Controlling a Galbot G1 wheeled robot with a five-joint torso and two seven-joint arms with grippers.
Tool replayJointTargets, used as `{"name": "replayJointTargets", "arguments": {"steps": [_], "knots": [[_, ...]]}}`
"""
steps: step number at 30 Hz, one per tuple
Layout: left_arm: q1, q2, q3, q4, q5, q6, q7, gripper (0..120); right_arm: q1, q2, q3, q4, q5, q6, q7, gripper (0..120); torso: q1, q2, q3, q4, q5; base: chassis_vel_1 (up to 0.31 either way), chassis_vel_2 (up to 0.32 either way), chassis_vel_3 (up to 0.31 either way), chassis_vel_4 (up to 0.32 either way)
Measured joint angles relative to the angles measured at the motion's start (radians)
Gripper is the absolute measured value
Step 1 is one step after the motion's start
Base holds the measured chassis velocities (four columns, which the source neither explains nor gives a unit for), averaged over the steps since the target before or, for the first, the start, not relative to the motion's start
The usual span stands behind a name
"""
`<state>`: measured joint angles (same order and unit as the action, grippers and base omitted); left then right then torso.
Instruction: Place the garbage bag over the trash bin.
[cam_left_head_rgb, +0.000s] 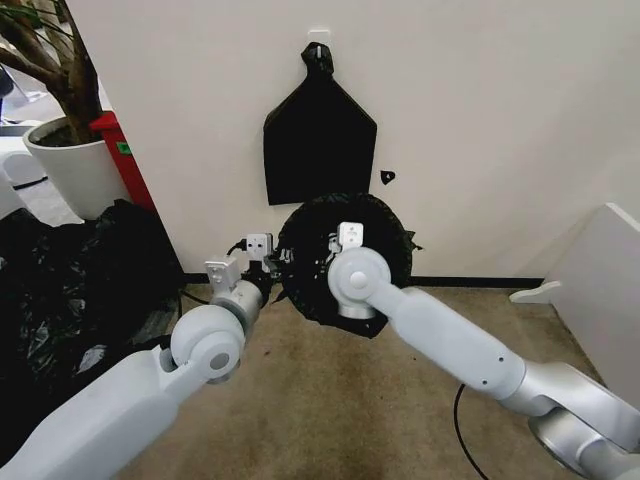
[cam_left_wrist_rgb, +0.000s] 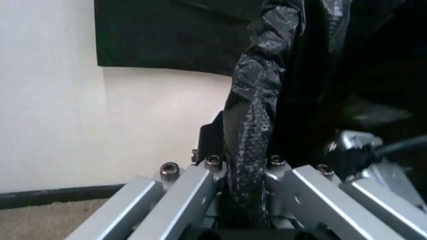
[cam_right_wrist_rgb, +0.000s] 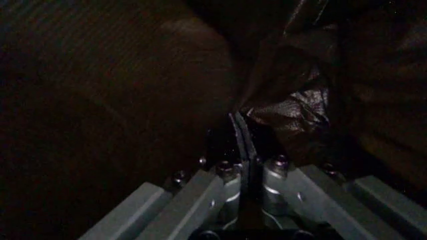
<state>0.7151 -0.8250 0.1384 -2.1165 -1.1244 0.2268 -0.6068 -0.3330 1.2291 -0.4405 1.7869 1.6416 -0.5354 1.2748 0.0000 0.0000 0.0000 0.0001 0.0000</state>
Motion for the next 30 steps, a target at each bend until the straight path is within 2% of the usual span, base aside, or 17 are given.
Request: {"name": "replayJointTargets", "arguments": {"steps": [8,15,21,30], "knots": [[-0.015,-0.009,0.007,0.009,-0.006,0.000,-0.001,1,0.035,0.000,0.033,-0.009,-0.012,-0.003,-0.005,0,0.000,0.000,0.000,0.0000,0.0000,0.000,0.000,0.000,0.000],[-0.014,-0.013,0.009,0.016,-0.003,0.000,-0.002,1,0.054,-0.037,0.044,0.033,-0.022,-0.007,-0.005,0,0.000,0.000,0.000,0.0000,-0.0001,0.000,0.000,0.000,0.000],[-0.022,-0.007,0.008,0.014,-0.007,0.000,-0.002,1,0.026,-0.062,0.047,-0.006,-0.062,-0.024,-0.029,0,0.000,0.000,0.000,-0.0003,0.0001,0.000,0.000,0.000,0.000],[-0.029,-0.005,0.012,0.000,-0.016,0.000,-0.004,1,-0.002,-0.043,0.065,-0.084,-0.103,-0.034,-0.074,0,0.000,0.000,0.000,-0.0002,0.0000,0.000,0.000,0.000,0.000]]}}
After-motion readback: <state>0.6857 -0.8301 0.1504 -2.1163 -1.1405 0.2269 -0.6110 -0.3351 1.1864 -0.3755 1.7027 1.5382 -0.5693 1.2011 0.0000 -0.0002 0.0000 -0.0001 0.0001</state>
